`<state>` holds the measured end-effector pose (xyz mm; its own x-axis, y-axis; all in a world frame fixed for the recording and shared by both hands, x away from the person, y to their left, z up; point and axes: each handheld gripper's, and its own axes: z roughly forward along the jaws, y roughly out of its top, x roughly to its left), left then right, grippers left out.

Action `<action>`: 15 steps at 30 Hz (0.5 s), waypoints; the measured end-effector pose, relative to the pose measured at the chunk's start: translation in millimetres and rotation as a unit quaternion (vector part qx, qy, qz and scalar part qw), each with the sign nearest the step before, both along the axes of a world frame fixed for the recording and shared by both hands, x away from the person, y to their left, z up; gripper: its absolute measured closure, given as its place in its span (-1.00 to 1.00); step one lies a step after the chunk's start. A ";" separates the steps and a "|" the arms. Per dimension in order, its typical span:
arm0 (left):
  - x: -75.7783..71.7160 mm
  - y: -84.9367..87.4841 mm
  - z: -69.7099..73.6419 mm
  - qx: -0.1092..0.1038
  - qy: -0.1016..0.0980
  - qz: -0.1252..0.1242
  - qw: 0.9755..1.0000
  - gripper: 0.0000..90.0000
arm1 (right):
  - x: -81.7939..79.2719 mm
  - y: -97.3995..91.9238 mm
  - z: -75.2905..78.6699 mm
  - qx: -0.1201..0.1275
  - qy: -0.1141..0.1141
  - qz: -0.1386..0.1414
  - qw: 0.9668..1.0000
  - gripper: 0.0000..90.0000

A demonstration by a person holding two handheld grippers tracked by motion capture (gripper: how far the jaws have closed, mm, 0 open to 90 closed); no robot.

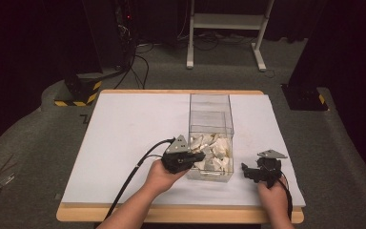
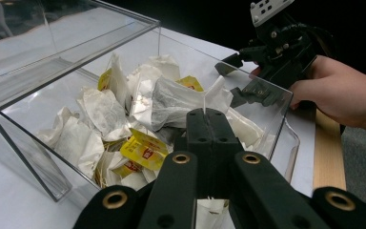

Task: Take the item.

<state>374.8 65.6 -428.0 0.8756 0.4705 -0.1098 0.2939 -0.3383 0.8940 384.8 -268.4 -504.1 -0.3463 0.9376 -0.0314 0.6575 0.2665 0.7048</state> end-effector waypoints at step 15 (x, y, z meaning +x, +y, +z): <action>-2.0 10.5 8.6 -0.035 -0.017 0.012 0.999 1.00 | 0.0 0.0 0.0 0.000 0.000 0.000 1.000 -0.79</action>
